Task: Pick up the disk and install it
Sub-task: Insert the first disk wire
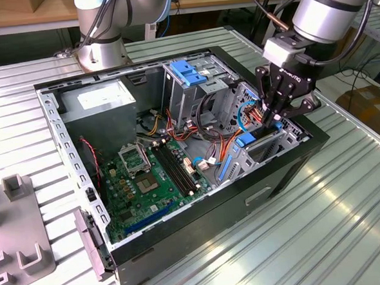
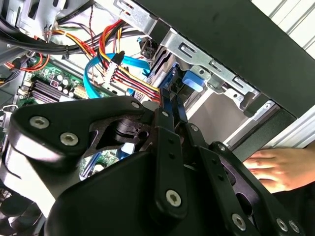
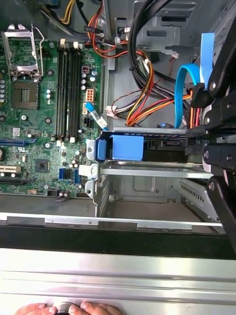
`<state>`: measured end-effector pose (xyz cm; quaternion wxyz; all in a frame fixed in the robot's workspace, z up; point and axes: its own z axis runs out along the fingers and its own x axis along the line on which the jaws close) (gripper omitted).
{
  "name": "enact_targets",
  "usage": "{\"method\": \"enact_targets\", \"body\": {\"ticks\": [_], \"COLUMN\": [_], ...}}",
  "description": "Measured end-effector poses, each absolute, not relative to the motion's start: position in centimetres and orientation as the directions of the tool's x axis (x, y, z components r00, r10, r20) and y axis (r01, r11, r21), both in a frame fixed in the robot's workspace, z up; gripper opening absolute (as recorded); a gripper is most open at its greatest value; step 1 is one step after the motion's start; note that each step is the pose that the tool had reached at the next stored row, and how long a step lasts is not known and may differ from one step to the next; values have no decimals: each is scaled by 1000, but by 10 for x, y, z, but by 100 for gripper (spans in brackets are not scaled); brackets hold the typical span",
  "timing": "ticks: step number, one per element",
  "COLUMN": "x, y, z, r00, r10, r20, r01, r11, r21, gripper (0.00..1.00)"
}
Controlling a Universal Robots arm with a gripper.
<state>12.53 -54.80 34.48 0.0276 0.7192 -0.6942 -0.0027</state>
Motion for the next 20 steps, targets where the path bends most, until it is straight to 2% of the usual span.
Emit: {"method": "enact_targets", "body": {"ticks": [12,14,15,20], "x": [125,125,125,125], "y": [-548,-548,-548,-548], "z": [340,340,342,348], "r00": [36,36,36,36], "r10": [-999,-999,-999,-999], "r20": [34,34,35,35], "r01": [-998,-998,-998,-998], "r11": [-35,-35,-35,-34], "r21": [43,43,43,43], "gripper": [17,18,24,24]}}
